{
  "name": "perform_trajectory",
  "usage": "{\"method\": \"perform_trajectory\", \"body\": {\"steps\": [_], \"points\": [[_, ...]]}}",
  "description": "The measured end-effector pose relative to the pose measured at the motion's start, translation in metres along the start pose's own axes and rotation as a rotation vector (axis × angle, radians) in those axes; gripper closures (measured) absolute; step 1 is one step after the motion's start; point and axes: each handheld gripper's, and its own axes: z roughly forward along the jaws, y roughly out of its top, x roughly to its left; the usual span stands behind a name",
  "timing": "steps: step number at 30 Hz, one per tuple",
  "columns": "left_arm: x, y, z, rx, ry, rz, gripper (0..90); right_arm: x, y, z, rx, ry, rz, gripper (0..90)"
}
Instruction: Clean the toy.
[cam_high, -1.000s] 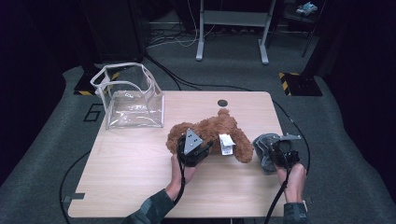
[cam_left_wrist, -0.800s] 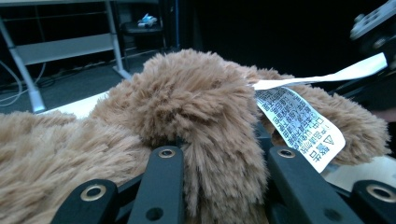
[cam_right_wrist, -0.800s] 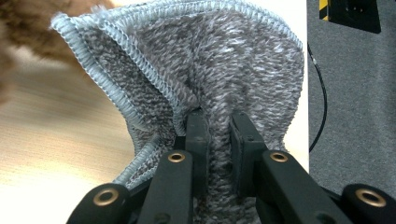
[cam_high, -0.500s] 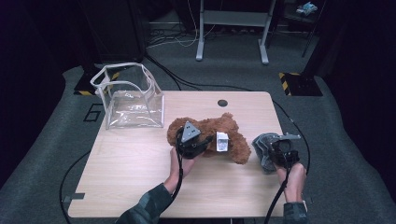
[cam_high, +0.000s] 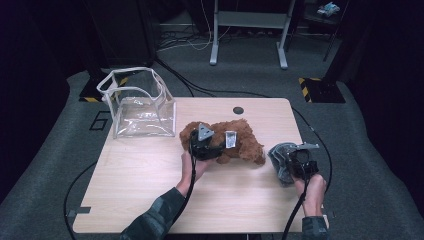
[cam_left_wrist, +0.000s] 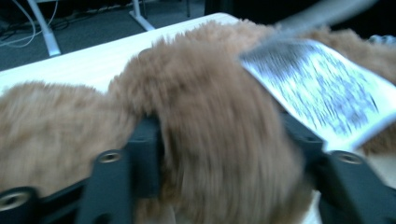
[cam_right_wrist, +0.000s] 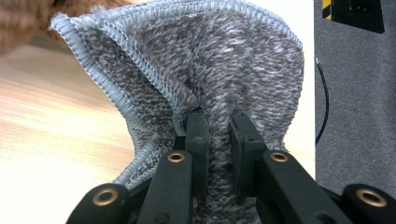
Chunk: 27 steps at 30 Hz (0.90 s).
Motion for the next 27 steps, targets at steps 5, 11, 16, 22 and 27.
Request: {"method": "perform_trajectory", "body": {"steps": [5,11,16,22,27], "points": [[-0.004,-0.009,0.001,0.041,0.012,0.010,24.1,-0.002,-0.002,0.001,0.001,0.001,-0.002,79.6],[-0.002,-0.020,0.020,0.093,0.036,-0.001,24.7,0.001,-0.002,0.002,0.006,0.007,-0.001,79.6],[-0.001,-0.026,0.043,0.166,0.060,-0.014,25.2,-0.001,-0.003,0.002,0.009,0.007,-0.001,79.6],[-0.004,-0.029,0.055,0.195,0.097,-0.001,23.8,-0.001,-0.005,0.004,0.010,0.008,-0.004,79.6],[-0.009,-0.030,0.064,0.232,0.095,0.009,35.7,-0.001,-0.004,0.003,0.011,0.010,0.001,79.6]]}}
